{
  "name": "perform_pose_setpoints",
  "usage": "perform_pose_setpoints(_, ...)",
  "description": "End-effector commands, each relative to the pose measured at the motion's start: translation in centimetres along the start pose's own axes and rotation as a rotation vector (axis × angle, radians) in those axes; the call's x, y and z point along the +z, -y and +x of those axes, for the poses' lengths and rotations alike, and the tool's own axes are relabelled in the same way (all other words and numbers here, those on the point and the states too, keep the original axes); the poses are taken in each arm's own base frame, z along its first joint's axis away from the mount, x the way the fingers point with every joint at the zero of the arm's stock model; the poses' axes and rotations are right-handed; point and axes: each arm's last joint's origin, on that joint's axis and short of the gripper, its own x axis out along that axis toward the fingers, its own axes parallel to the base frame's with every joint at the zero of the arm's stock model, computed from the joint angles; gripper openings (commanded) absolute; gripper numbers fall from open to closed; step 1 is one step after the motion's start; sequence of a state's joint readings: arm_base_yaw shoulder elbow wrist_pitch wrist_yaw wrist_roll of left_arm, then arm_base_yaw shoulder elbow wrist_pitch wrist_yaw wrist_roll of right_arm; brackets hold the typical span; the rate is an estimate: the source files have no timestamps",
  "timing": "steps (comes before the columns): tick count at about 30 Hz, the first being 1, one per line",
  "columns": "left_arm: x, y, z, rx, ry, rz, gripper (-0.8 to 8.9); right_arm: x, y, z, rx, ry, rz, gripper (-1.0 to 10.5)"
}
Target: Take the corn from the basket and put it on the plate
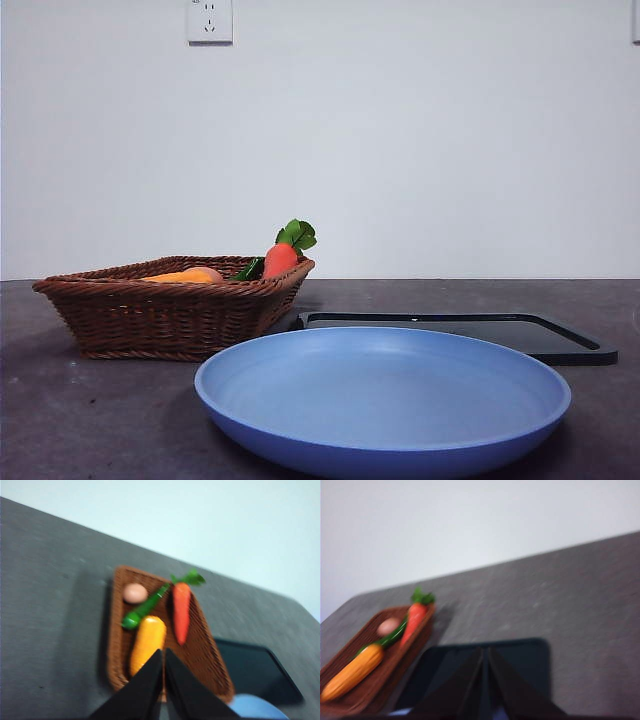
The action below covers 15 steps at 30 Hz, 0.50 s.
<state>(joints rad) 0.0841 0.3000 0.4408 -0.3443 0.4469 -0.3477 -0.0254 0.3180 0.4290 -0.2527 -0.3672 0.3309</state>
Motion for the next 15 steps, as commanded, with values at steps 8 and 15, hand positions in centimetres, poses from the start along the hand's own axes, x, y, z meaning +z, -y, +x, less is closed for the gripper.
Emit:
perform_pose_setpoints(8,3.2,1.0,2.0,-0.084,-0.278,0.099,0.07,4.1,-2.3,2.6,0.174,-0.381,-0.139,0.0)
perform_pose_setpoints(15,3.6,1.8,3.5,-0.154,-0.404,0.127,0.07,3.2,-3.3,4.6,0.236,-0.597,-0.186,0.0)
